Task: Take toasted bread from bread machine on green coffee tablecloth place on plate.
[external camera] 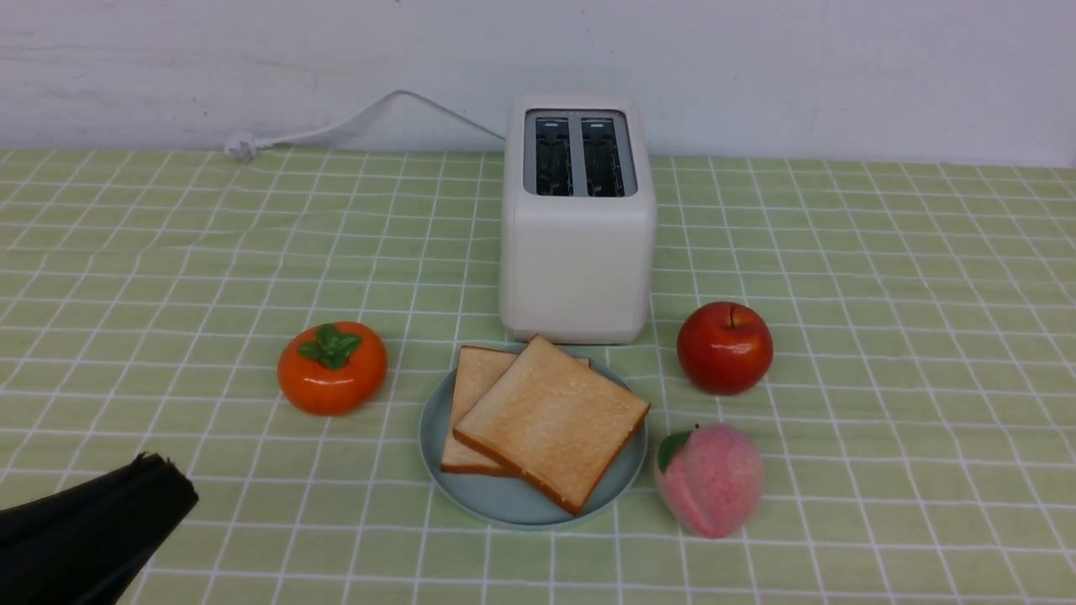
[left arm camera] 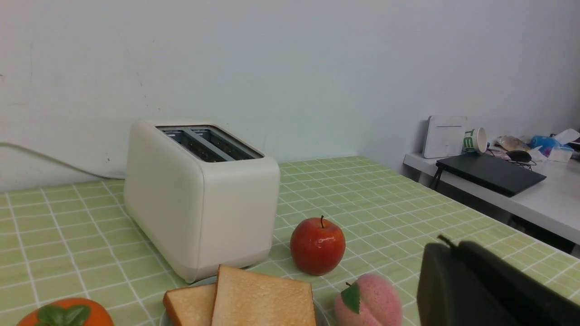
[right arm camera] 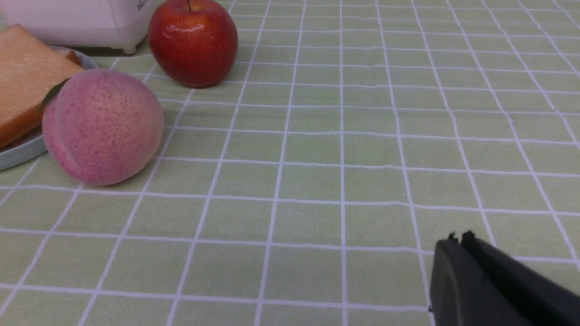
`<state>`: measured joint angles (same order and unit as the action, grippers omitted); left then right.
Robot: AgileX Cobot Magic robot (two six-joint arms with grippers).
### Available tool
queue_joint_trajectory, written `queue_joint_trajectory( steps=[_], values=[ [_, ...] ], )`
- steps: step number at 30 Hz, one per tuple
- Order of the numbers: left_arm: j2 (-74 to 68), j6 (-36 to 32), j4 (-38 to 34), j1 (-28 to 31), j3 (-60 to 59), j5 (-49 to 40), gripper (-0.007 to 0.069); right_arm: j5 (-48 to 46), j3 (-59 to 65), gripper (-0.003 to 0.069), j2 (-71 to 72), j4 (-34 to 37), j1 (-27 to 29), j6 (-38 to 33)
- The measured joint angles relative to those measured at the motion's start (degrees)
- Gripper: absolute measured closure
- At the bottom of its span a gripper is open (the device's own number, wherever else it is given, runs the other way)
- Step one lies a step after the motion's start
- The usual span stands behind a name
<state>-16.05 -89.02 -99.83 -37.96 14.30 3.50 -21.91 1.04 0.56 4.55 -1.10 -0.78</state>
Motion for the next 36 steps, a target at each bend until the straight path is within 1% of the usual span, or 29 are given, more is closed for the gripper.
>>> queue_joint_trajectory(
  steps=[28,30,32,33,35,36],
  values=[
    [0.0,0.05,0.06,0.0,0.0,0.12,0.0606,0.0,0.0,0.0656,0.0,0.0,0.0,-0.02],
    [0.0,1.13,2.82,0.0,0.0,0.06,0.0605,0.0,0.0,0.0655,0.0,0.0,0.0,-0.02],
    [0.0,4.56,9.27,0.0,0.0,-0.89,0.0606,0.0,0.0,0.0655,0.0,0.0,0.0,-0.02],
    [0.0,7.66,13.49,0.0,0.0,-1.48,0.0612,0.0,0.0,0.0655,0.0,0.0,0.0,-0.02],
    [0.0,16.29,22.53,0.0,0.0,-2.85,0.0636,0.0,0.0,0.0655,0.0,0.0,0.0,-0.02],
    [0.0,19.13,25.77,0.0,0.0,-3.5,0.0637,0.0,0.0,0.0655,0.0,0.0,0.0,-0.02]
  ],
)
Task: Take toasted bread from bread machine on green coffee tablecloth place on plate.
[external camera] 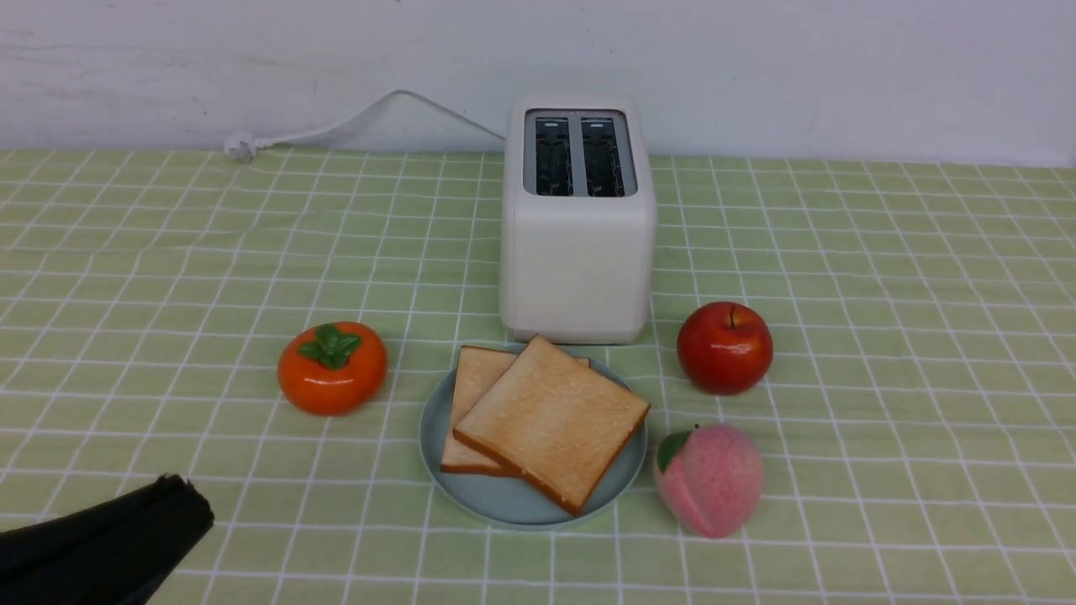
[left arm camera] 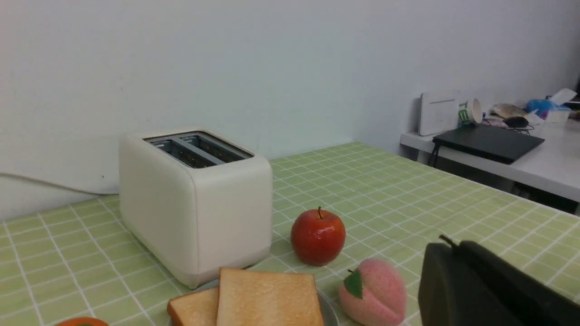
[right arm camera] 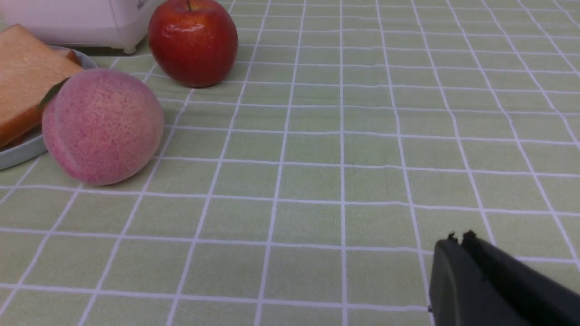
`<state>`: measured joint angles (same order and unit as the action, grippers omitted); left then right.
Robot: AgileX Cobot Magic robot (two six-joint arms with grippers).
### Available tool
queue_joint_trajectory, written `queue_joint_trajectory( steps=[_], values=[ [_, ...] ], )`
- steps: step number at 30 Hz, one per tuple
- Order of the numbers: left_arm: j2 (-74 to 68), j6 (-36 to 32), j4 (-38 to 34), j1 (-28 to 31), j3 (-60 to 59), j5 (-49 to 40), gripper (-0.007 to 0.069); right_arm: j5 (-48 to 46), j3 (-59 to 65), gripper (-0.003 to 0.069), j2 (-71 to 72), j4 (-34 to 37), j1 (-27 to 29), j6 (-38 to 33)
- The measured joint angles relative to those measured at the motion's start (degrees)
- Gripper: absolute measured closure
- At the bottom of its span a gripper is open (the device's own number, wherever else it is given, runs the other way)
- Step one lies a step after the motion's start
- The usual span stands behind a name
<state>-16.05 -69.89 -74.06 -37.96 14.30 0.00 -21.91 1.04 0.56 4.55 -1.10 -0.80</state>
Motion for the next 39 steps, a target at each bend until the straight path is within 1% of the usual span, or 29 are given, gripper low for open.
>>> queue_joint_trajectory(
  steps=[2,4,5,6,7,13,15,19,20,23,25,26,27,28,30,32,34,35,36,37,38,39],
  values=[
    [0.0,10.63,6.95,0.0,0.0,-0.65,0.0638,-0.05,0.0,0.0654,0.0,0.0,0.0,0.0],
    [0.0,16.83,11.06,0.0,0.0,-1.13,0.0638,-0.05,0.0,0.0652,0.0,0.0,0.0,0.0],
    [0.0,16.83,11.06,0.0,0.0,-1.13,0.0638,-0.05,0.0,0.0652,0.0,0.0,0.0,0.0],
    [0.0,19.21,12.82,0.0,0.0,-1.36,0.0638,-0.05,0.0,0.065,0.0,0.0,0.0,0.0],
    [0.0,20.17,13.74,0.0,0.0,-1.5,0.0638,-0.05,0.0,0.0649,0.0,0.0,0.0,0.0],
    [0.0,21.01,15.08,0.0,-0.73,-0.9,0.0638,-0.05,0.0,0.0643,0.0,0.0,0.0,0.0],
    [0.0,21.26,16.13,0.0,-1.96,0.73,0.0638,-0.05,0.0,0.0641,0.0,0.0,0.0,0.0],
    [0.0,23.91,20.45,0.0,-5.37,5.36,0.0638,-0.05,0.0,0.0636,0.0,0.0,0.0,0.0],
    [0.0,24.1,20.45,0.0,-5.52,5.53,0.0638,-0.05,0.0,0.0636,0.0,0.0,0.0,0.0],
    [0.0,30.07,28.26,0.14,-8.03,8.28,0.0638,-0.05,0.0,0.0632,0.0,0.0,0.0,-0.06],
    [0.0,36.9,34.25,1.69,-9.82,9.52,0.0638,-0.05,0.0,0.0629,0.0,0.0,0.0,-0.06],
    [0.0,37.58,34.81,1.92,-9.98,9.61,0.0638,-0.05,0.0,0.0628,0.0,0.0,0.0,-0.06],
    [0.0,43.1,40.22,4.57,-11.53,9.8,0.0638,-0.05,0.0,0.0625,0.0,0.0,0.0,-0.06],
    [0.0,46.64,43.43,6.29,-12.46,9.8,0.0638,-0.05,0.0,0.0624,0.0,0.0,0.0,-0.06],
    [0.52,53.89,49.16,9.53,-14.02,9.09,0.0638,-0.05,0.0,0.0622,0.0,0.0,0.0,-0.06],
    [1.69,59.33,54.01,12.34,-15.13,7.75,0.0638,-0.05,0.0,0.0619,0.0,0.0,0.0,-0.06],
    [3.5,64.3,59.33,15.67,-15.72,5.39,0.0638,-0.05,0.0,0.0616,0.0,0.0,0.0,-0.06],
    [3.99,65.59,60.25,16.31,-15.8,4.54,0.0638,-0.05,0.0,0.0616,0.0,0.0,0.0,-0.06],
    [6.52,68.36,63.13,18.91,-15.96,2.15,0.0638,-0.05,0.0,0.0614,0.0,0.0,0.0,-0.06],
    [6.82,68.62,63.42,19.22,-15.96,1.82,0.0638,-0.05,0.0,0.0614,0.0,0.0,0.0,-0.06],
    [9.33,70.28,65.15,22.04,-15.96,-1.19,0.0638,-0.05,0.0,0.061,0.0,0.0,0.0,-0.06],
    [9.99,70.55,65.27,22.35,-15.96,-2.05,0.0638,-0.05,0.0,0.061,0.0,0.0,0.0,-0.06]
  ],
)
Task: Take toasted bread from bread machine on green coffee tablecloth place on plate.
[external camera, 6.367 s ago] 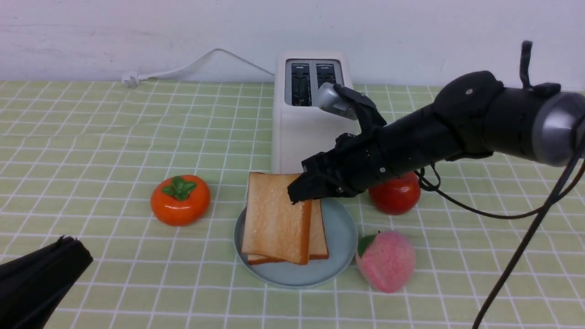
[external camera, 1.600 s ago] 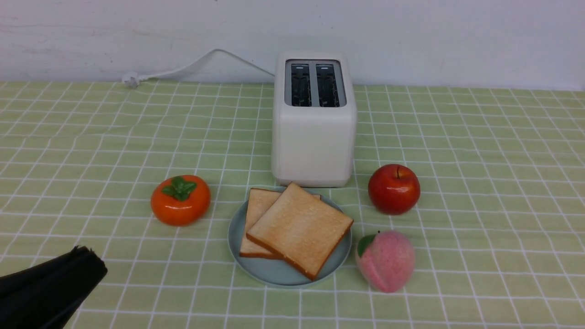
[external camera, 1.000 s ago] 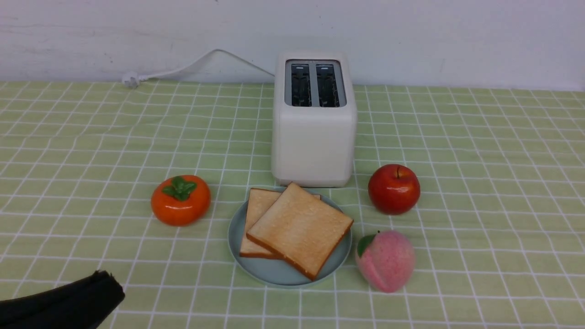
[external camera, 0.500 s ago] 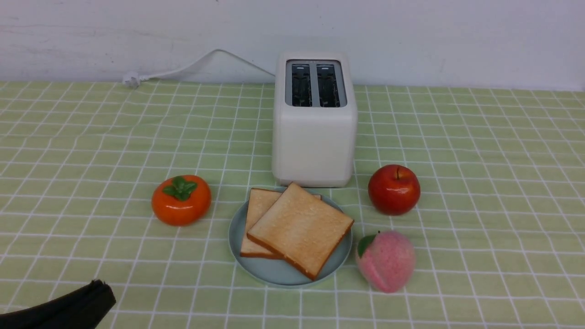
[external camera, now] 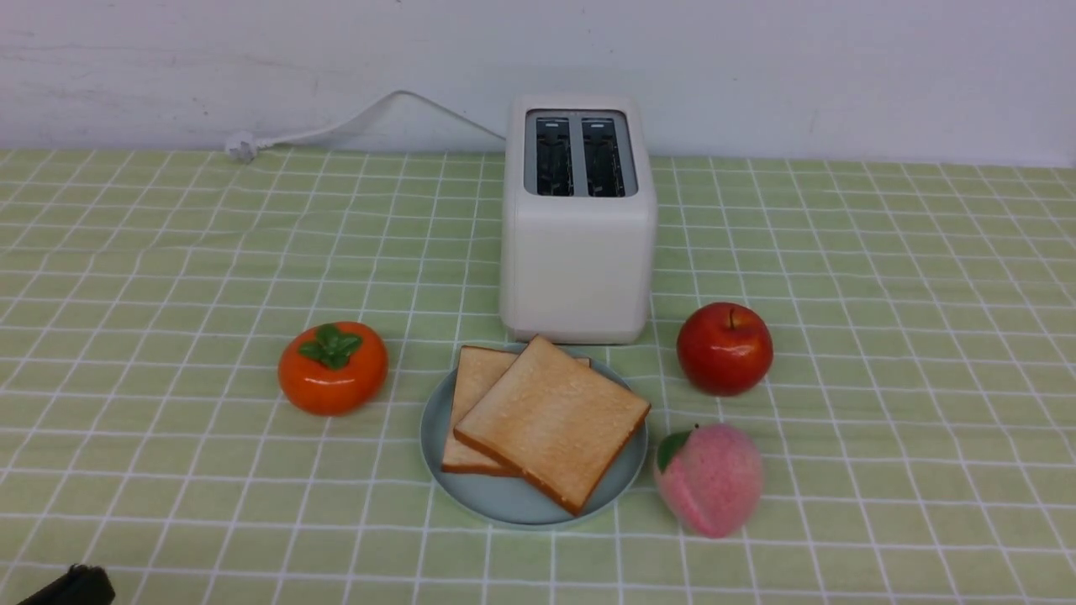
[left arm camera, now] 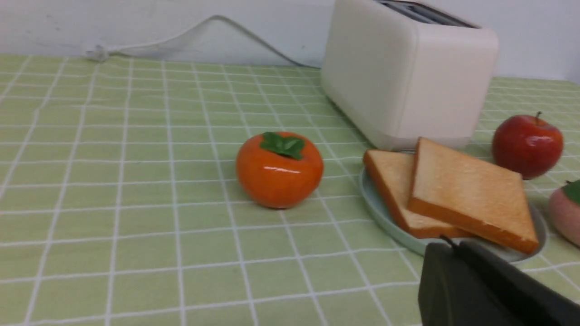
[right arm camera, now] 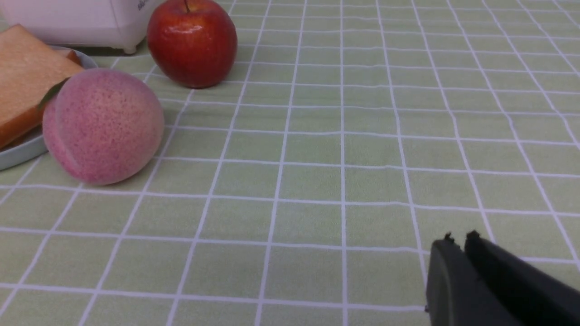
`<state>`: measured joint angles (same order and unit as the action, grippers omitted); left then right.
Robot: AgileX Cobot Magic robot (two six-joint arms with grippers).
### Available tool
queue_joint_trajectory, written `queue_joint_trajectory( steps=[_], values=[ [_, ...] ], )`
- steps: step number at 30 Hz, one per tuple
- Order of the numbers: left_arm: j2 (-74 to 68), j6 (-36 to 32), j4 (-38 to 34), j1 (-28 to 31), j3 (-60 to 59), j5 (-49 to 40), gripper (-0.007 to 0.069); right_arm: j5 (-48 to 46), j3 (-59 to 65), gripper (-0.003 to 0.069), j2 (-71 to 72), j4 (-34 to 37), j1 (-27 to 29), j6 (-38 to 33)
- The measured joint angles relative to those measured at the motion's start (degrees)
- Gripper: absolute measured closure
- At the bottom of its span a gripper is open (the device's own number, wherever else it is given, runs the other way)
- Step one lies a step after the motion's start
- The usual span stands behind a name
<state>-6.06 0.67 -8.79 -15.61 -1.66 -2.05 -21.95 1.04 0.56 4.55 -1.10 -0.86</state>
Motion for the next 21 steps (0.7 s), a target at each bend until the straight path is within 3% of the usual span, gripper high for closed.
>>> queue_joint_trajectory(
  steps=[7,14,21],
  values=[
    [6.63,1.95,1.18,9.14,-0.04,-14.07,0.0638,0.0,0.0,0.0606,0.0,-0.08,0.0,0.0],
    [6.63,3.73,1.29,14.48,-0.04,-15.62,0.0638,0.0,0.0,0.0606,0.0,-0.08,0.0,0.0],
    [6.63,9.07,2.49,15.54,-0.04,-19.43,0.0638,0.0,0.0,0.0603,0.0,-0.08,0.0,0.0]
  ],
)
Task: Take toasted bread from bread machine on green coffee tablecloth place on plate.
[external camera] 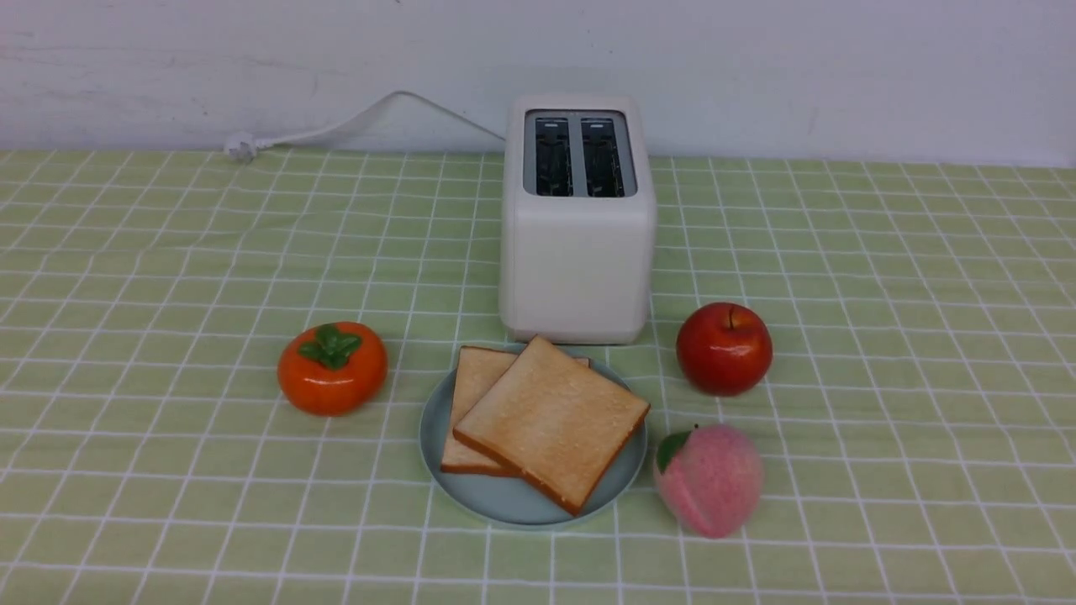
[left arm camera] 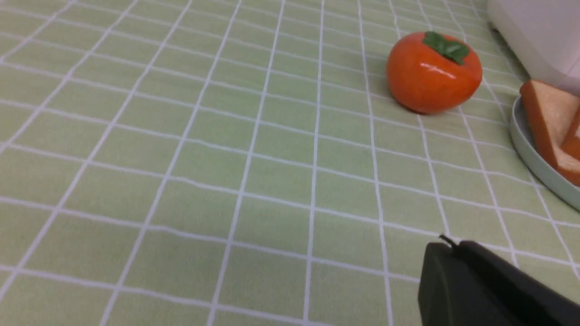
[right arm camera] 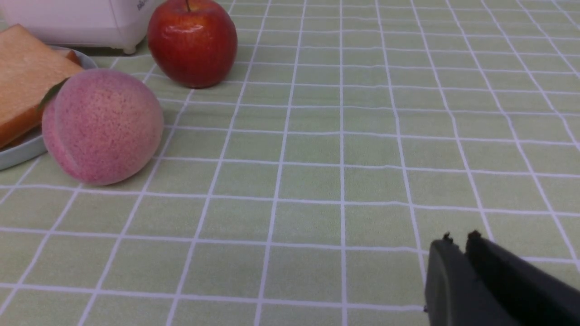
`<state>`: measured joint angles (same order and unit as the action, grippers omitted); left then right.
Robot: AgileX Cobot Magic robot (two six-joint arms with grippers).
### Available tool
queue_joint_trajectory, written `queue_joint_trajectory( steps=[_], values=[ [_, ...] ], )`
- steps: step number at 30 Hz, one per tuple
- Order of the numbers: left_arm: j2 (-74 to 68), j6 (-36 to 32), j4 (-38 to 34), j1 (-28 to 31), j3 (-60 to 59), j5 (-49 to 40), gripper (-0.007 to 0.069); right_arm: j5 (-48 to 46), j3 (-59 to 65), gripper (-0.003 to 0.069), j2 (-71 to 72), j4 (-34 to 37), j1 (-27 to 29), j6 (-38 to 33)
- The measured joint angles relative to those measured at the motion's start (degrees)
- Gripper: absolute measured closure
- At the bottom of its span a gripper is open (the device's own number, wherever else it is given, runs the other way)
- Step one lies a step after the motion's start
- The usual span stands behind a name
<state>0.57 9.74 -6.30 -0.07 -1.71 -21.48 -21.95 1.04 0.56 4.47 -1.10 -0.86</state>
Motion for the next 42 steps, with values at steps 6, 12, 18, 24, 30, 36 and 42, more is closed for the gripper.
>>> queue_joint_trajectory(
  steps=[6,12,18,24,30,36,42],
  values=[
    [0.0,4.37,0.26,0.0,0.0,-0.44,0.0638,0.0,0.0,0.0598,0.0,0.0,0.0,-0.02],
    [0.0,8.05,0.5,0.0,0.0,-0.5,0.0638,0.0,0.0,0.0592,0.0,0.0,0.0,-0.07],
    [0.0,8.43,0.55,0.0,0.0,-0.5,0.0638,0.0,0.0,0.0589,0.0,0.0,0.0,-0.07],
    [0.0,8.43,0.59,0.0,0.0,-0.5,0.0638,0.0,0.0,0.0583,0.0,0.0,0.0,-0.07],
    [0.0,8.43,0.59,0.0,0.0,-0.5,0.0638,0.0,0.0,0.0574,0.0,0.0,0.0,-0.07],
    [0.0,8.43,0.59,0.0,0.0,-0.5,0.0638,0.0,0.0,0.057,0.0,0.0,0.0,-0.07],
    [0.0,8.43,0.59,0.0,0.0,-0.5,0.0638,0.0,0.0,0.0562,0.0,0.0,0.0,-0.07]
  ],
)
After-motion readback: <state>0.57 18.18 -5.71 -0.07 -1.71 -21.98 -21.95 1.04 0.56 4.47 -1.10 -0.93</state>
